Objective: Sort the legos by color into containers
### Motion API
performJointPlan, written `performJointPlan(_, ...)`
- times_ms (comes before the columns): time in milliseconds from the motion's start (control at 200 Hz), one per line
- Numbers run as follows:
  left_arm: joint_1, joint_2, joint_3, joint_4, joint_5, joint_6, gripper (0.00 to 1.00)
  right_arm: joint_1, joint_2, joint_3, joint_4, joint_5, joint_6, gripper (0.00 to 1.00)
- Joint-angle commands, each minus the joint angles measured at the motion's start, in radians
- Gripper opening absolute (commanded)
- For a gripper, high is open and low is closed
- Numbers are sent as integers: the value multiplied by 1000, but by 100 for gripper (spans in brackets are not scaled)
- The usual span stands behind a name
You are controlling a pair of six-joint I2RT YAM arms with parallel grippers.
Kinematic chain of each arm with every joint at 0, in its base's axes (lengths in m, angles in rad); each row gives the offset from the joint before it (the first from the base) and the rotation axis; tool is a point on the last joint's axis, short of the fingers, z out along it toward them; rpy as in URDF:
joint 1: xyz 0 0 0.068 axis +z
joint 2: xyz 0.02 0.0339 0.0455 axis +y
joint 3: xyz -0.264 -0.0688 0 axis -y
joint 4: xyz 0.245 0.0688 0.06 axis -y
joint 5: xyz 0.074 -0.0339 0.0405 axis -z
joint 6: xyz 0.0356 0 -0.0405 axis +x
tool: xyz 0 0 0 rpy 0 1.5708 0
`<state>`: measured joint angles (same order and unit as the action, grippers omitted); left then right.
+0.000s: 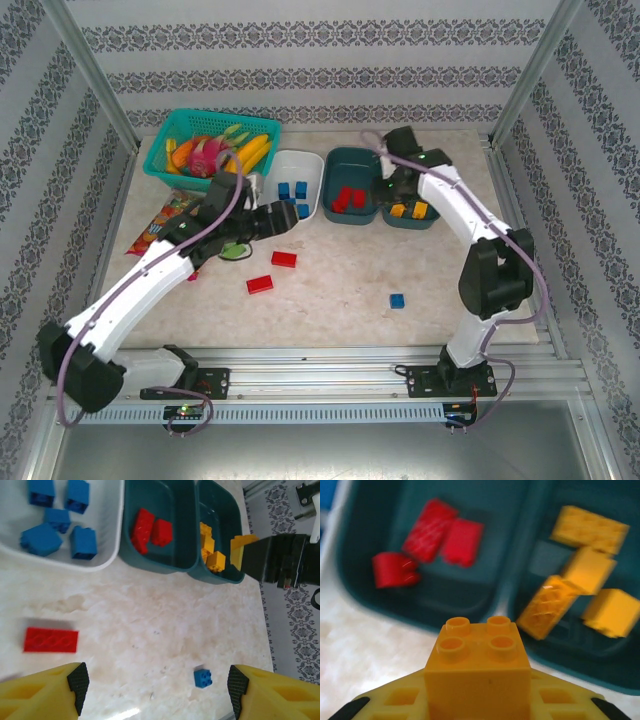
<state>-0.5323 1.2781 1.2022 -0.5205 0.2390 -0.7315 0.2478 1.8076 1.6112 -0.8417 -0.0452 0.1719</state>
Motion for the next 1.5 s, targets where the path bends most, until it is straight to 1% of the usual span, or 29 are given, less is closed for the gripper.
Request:
performJointPlan(0, -37, 88, 80, 113, 31, 40, 76, -76, 89, 72, 13, 8, 134, 32)
performJointPlan(130, -74, 202, 171, 110, 41, 80, 76, -157, 235, 196, 36, 0, 196, 33)
performJointPlan(275, -94, 297, 221, 124, 51, 109, 76, -183, 418, 388, -4, 34, 185, 35)
performJointPlan(375, -101, 350, 262, 127, 56, 119, 76, -195, 518, 512, -37, 62, 174, 36)
performJointPlan(550, -112, 425, 340, 100, 57, 138, 76, -217, 632, 657, -70, 60, 190, 39)
performJointPlan(659, -119, 447, 371, 93, 61, 143, 76, -225, 702, 747, -127, 39, 209, 40)
performJointPlan(789, -126, 464, 425, 96, 64, 151, 76, -225, 748, 795, -163, 24, 226, 44)
performJointPlan(1044, -166, 552, 658, 6, 76, 222, 76, -225, 759, 799, -178, 8, 235, 54)
performJointPlan(1169, -185, 582, 727, -43, 81, 250, 76, -222, 711, 778, -172, 7, 232, 58)
performJointPlan(1274, -195, 580, 729, -57, 81, 259, 76, -215, 612, 707, -115, 16, 227, 60)
performJointPlan(1394, -203, 570, 722, -73, 77, 264, 76, -209, 478, 618, -78, 48, 233, 61)
performJointPlan(1439, -204, 563, 710, -71, 75, 259, 76, -209, 414, 562, -63, 62, 243, 60)
performJointPlan(1494, -205, 550, 684, -59, 74, 241, 76, -209, 311, 446, -16, 71, 254, 60)
